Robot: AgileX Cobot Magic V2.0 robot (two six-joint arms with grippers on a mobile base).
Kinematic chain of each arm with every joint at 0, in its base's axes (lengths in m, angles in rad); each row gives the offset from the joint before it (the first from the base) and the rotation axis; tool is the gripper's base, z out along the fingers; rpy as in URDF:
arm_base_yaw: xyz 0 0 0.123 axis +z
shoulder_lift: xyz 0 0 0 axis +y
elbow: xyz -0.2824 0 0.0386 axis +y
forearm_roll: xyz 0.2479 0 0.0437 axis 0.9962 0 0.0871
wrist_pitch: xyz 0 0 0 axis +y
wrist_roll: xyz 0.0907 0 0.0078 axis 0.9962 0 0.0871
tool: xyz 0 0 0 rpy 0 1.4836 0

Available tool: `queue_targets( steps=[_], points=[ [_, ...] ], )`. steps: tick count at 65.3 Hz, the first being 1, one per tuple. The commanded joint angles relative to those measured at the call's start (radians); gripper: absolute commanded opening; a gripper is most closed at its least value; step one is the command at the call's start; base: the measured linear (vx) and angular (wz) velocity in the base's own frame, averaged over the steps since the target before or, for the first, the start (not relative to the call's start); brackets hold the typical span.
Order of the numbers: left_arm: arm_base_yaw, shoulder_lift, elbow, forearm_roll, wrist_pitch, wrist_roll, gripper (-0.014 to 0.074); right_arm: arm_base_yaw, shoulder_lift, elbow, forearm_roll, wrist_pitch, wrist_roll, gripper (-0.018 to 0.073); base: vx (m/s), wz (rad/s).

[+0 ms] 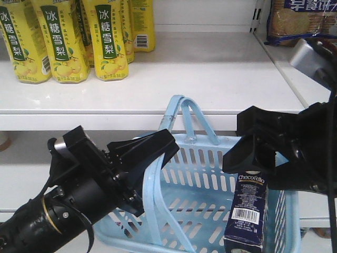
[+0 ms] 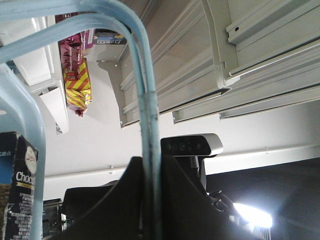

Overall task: Left arm holds basket, right arm returns cookies
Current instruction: 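Lower the open right gripper into the basket over the cookie box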

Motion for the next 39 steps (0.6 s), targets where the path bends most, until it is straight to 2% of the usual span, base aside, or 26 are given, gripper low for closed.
queue_targets(
  steps=[1, 15, 29, 39],
  points=[
    [0.014, -0.031, -0.033, -0.152, -0.095, 0.041, 0.0000, 0.000, -0.014, -0.028, -0.006, 0.020, -0.001, 0.0480, 0.00, 0.00],
    [0.014, -0.031, -0.033, -0.152, -0.095, 0.041, 0.0000, 0.000, -0.014, -0.028, -0.047, 0.020, -0.006, 0.0480, 0.00, 0.00],
    [0.014, -0.031, -0.033, -0.152, -0.095, 0.041, 0.0000, -0.001, -0.014, -0.004, -0.069, 0.020, -0.070, 0.0480, 0.00, 0.00],
    [0.014, -0.031, -0.033, -0.152, -0.095, 0.041, 0.0000, -0.001, -0.014, 0.063, -0.040, 0.020, -0.078, 0.0480, 0.00, 0.00]
  ],
)
